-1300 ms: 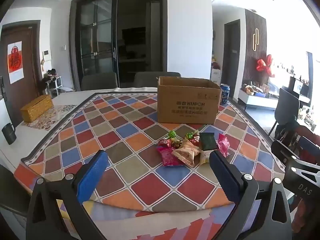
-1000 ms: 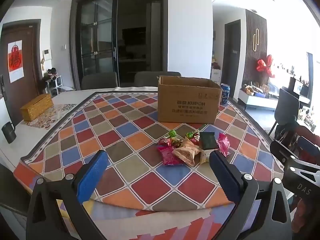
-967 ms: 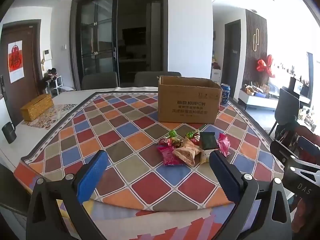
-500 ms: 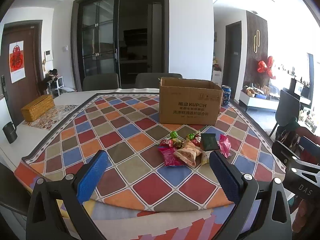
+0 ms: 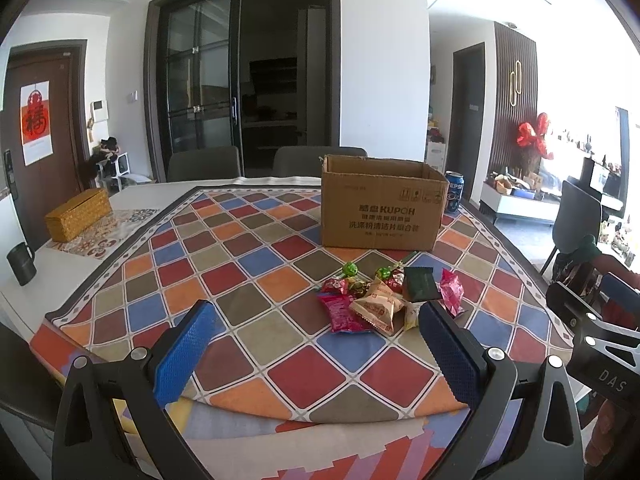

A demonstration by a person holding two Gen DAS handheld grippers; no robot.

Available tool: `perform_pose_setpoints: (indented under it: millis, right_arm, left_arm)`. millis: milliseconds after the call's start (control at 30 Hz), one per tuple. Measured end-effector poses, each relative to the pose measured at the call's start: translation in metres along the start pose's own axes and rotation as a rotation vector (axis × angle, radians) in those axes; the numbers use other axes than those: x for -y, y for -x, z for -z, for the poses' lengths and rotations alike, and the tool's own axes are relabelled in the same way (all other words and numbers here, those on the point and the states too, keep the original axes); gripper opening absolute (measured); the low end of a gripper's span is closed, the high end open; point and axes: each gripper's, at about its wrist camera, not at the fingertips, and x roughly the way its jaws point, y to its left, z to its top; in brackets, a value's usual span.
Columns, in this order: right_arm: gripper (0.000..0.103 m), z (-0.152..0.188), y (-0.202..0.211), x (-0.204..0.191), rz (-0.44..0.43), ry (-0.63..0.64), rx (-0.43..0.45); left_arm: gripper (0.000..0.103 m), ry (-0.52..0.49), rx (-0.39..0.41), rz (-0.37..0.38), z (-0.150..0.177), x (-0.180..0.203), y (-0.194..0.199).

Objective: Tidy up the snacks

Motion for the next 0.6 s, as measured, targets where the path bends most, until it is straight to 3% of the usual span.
perform_pose_setpoints:
  millis: [600]
  right_arm:
    - [0.102, 0.0002, 0.0015, 0.0004, -0.005, -0.001, -0.005]
  left_arm:
    - [0.103, -0.004, -0.007, 0.003, 0.0005, 0.0003, -0.0003]
